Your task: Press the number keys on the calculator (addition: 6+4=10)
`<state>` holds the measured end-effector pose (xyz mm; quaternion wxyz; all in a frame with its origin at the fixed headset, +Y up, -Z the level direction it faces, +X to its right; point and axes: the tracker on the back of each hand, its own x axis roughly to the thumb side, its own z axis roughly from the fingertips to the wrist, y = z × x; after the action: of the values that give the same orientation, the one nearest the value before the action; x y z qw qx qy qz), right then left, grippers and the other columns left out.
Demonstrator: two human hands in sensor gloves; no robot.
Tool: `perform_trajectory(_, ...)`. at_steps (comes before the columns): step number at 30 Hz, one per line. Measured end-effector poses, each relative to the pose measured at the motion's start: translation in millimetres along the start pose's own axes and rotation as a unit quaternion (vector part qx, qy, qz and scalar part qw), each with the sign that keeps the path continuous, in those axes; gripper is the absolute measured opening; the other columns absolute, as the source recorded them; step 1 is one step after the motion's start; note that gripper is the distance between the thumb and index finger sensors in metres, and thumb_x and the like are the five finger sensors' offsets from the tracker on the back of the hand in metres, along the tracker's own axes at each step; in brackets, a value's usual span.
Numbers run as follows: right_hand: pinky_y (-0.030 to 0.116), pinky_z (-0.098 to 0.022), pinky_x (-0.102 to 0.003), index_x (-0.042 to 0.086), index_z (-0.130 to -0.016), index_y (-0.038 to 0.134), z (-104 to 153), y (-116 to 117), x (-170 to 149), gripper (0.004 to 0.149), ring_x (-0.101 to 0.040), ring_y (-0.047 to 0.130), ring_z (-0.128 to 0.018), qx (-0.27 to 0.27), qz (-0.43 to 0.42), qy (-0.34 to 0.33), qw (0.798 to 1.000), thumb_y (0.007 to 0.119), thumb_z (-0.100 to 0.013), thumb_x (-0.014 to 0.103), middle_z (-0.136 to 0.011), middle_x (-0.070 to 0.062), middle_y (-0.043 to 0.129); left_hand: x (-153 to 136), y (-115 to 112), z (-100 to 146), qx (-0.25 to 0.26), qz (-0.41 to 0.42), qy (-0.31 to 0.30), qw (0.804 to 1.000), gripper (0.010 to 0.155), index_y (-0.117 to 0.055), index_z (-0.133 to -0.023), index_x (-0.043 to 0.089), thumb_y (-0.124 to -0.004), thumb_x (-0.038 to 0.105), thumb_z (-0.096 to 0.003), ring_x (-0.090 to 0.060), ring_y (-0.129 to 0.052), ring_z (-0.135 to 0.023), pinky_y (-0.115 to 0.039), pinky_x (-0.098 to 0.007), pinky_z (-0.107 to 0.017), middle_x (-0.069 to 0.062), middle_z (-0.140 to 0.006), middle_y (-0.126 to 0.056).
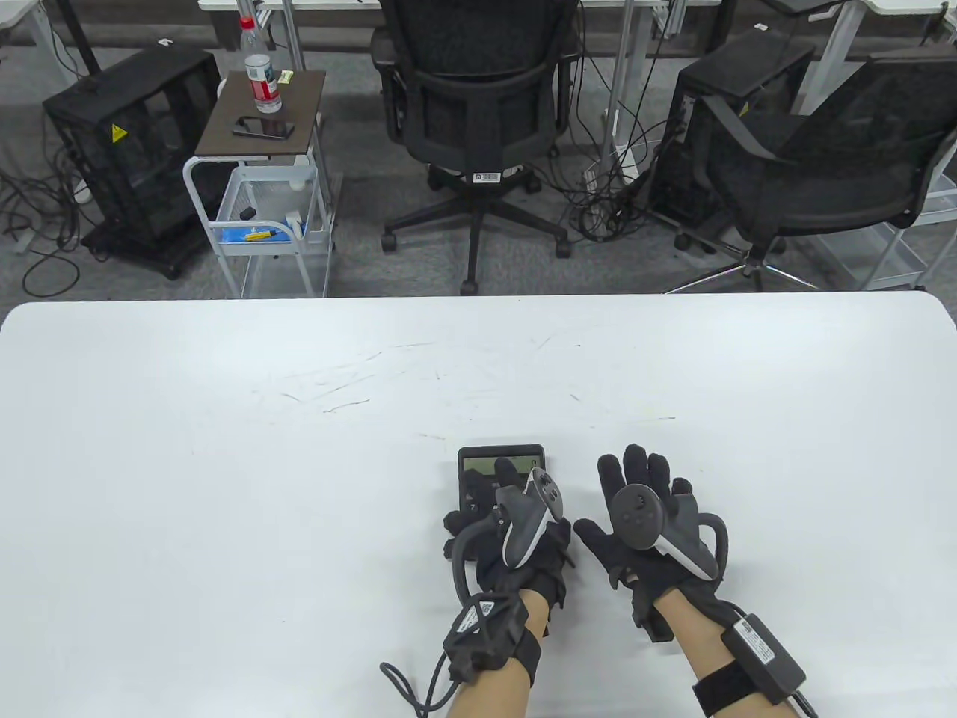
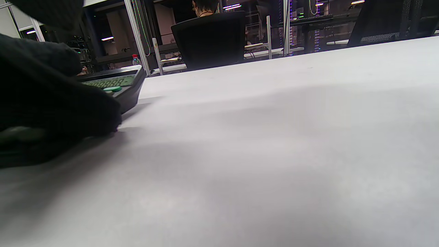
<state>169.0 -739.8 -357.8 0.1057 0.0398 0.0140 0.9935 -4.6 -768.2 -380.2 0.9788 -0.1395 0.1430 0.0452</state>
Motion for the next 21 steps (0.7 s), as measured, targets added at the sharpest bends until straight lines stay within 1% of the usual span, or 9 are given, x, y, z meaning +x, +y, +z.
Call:
perform_trajectory(3,0.03,-0.071,-0.068,0.03,-0.108,0.021,0,0,0,0.09,-0.049,0.023,-0.106,0.001,0.0,0.0,1.0,0.065,-0.04,0.069,-0.118,-0.014,0.017,-4,2,1,-0.007,0.002,-0.011,1.0,0.109,-0.008,-0.107,0.031,-0.074,0.084,-0.0379,-0.064,-0.05,-0.098,-0.063,-0.08,-0.062,-0.016,-0.117,-0.009)
perform_trajectory(5,0.03,-0.071,-0.067,0.03,-0.108,0.021,-1,1,1,0.09,-0.048,0.023,-0.106,0.003,0.002,0.0,1.0,0.065,-0.04,0.069,-0.118,-0.014,0.017,-11,6,1,-0.011,0.014,-0.022,1.0,0.108,-0.007,-0.107,0.031,-0.07,0.085,-0.0383,-0.062,-0.051,-0.099,-0.063,-0.079,-0.063,-0.015,-0.117,-0.009)
perform_trajectory(8,0.03,-0.071,-0.067,0.03,-0.108,0.021,-1,2,1,0.09,-0.048,0.023,-0.106,0.005,0.003,0.0,1.0,0.065,-0.04,0.069,-0.118,-0.014,0.017,-27,16,2,0.001,0.036,-0.05,0.998,0.102,-0.009,-0.107,0.031,-0.066,0.083,-0.0398,-0.058,-0.047,-0.102,-0.06,-0.077,-0.066,-0.014,-0.118,-0.011)
perform_trajectory(11,0.029,-0.072,-0.066,0.03,-0.108,0.021,-1,2,2,0.09,-0.048,0.023,-0.106,0.007,0.003,0.001,1.0,0.065,-0.04,0.069,-0.118,-0.014,0.017,-47,29,2,0.039,0.054,-0.089,0.994,0.098,-0.013,-0.108,0.031,-0.066,0.079,-0.0407,-0.05,-0.039,-0.108,-0.052,-0.073,-0.073,-0.009,-0.119,-0.012)
perform_trajectory(13,0.029,-0.072,-0.066,0.03,-0.108,0.021,-1,2,2,0.09,-0.048,0.023,-0.106,0.008,0.002,0.001,1.0,0.065,-0.04,0.069,-0.118,-0.014,0.017,-64,38,3,0.067,0.065,-0.115,0.989,0.097,-0.013,-0.107,0.032,-0.067,0.077,-0.041,-0.045,-0.034,-0.111,-0.045,-0.071,-0.075,-0.008,-0.119,-0.01)
perform_trajectory(14,0.029,-0.072,-0.065,0.03,-0.108,0.021,-1,2,3,0.09,-0.048,0.022,-0.106,0.009,0.003,0.002,1.0,0.065,-0.04,0.069,-0.118,-0.014,0.017,-73,43,3,0.086,0.068,-0.129,0.986,0.096,-0.015,-0.108,0.032,-0.068,0.076,-0.0409,-0.043,-0.032,-0.111,-0.043,-0.069,-0.077,-0.006,-0.119,-0.012)
perform_trajectory(17,0.029,-0.072,-0.065,0.03,-0.108,0.021,-1,3,4,0.09,-0.048,0.022,-0.106,0.012,0.003,0.002,1.0,0.065,-0.04,0.069,-0.118,-0.014,0.017,-99,52,3,0.122,0.058,-0.16,0.978,0.093,-0.02,-0.108,0.032,-0.07,0.073,-0.0408,-0.038,-0.031,-0.112,-0.039,-0.065,-0.078,-0.004,-0.12,-0.019)
perform_trajectory(19,0.029,-0.072,-0.065,0.03,-0.108,0.021,-1,3,4,0.089,-0.047,0.022,-0.106,0.014,0.003,0.001,1.0,0.065,-0.04,0.069,-0.118,-0.014,0.017,-116,56,2,0.134,0.054,-0.183,0.972,0.092,-0.022,-0.108,0.032,-0.071,0.071,-0.0412,-0.035,-0.029,-0.113,-0.036,-0.062,-0.079,-0.001,-0.121,-0.02)
perform_trajectory(21,0.029,-0.072,-0.065,0.03,-0.108,0.021,-1,4,5,0.09,-0.048,0.022,-0.106,0.016,0.004,0.001,1.0,0.065,-0.04,0.069,-0.118,-0.014,0.017,-131,59,2,0.15,0.046,-0.186,0.97,0.091,-0.023,-0.108,0.032,-0.072,0.07,-0.0408,-0.033,-0.029,-0.113,-0.034,-0.061,-0.08,0.0,-0.121,-0.022)
